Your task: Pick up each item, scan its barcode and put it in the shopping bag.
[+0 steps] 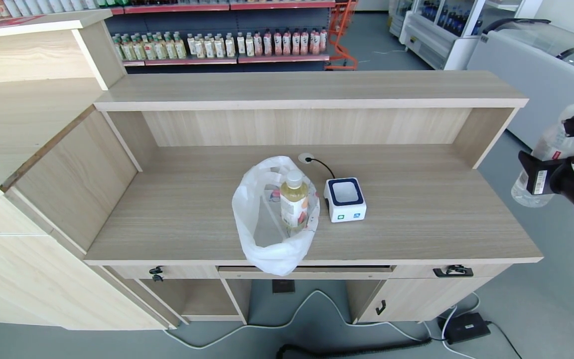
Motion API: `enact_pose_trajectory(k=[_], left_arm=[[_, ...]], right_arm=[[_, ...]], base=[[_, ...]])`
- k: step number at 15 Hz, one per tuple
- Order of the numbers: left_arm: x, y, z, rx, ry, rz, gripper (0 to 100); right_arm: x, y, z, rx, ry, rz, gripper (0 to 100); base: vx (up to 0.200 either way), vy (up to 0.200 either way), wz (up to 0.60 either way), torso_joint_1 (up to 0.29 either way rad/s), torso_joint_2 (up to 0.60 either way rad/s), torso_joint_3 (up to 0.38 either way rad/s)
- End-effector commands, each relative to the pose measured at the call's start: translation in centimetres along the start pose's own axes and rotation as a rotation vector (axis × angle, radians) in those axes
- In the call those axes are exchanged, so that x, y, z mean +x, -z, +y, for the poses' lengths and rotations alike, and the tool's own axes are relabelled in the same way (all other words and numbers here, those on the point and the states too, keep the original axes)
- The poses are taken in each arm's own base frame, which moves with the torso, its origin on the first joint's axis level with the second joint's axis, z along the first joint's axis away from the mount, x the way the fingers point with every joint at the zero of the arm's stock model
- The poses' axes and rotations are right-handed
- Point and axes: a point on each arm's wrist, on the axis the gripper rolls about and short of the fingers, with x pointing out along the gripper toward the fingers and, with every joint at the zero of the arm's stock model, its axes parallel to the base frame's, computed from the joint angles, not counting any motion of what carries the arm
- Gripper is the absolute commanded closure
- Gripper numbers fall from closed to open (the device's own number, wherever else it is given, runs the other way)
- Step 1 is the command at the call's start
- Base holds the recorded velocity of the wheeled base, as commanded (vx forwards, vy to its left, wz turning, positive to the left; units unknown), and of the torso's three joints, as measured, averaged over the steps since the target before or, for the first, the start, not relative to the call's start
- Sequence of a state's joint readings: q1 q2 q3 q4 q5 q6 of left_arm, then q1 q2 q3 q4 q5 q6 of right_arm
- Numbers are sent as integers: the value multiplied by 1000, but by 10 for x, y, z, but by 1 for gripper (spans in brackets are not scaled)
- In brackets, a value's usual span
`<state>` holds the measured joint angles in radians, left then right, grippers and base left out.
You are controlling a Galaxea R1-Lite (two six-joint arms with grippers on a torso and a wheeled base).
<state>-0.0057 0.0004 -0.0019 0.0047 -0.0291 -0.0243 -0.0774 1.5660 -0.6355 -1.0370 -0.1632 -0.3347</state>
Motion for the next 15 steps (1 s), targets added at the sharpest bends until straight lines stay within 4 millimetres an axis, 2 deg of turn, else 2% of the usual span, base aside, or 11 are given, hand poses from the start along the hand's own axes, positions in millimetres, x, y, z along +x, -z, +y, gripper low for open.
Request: enact_pose_trajectory(k=[1,4,6,8,10,11,15], left_arm=[[0,0,0,0,0,0,0],[0,0,0,0,0,-2,0],[0,0,0,0,0,0,0],[0,0,0,0,0,0,0],[0,0,0,0,0,-2,0],[0,0,0,0,0,0,0],[0,0,0,0,0,0,0]], right_arm=[[2,2,2,13,-34,5,100],[-2,6,17,170,-262,-17,100],[-11,9,32,173,-319,-15,100],[-19,12,35,187,-336,-15,100],[-19,12,36,269,-348,-10,100],[-19,9,39,389,-378,-25,100],[-5,14,60,490,-427,-3,100]], base=[[0,0,0,0,0,0],[0,0,0,0,0,0],[0,0,0,0,0,0],[0,0,0,0,0,0],[0,0,0,0,0,0],[0,0,0,0,0,0],[0,0,0,0,0,0]])
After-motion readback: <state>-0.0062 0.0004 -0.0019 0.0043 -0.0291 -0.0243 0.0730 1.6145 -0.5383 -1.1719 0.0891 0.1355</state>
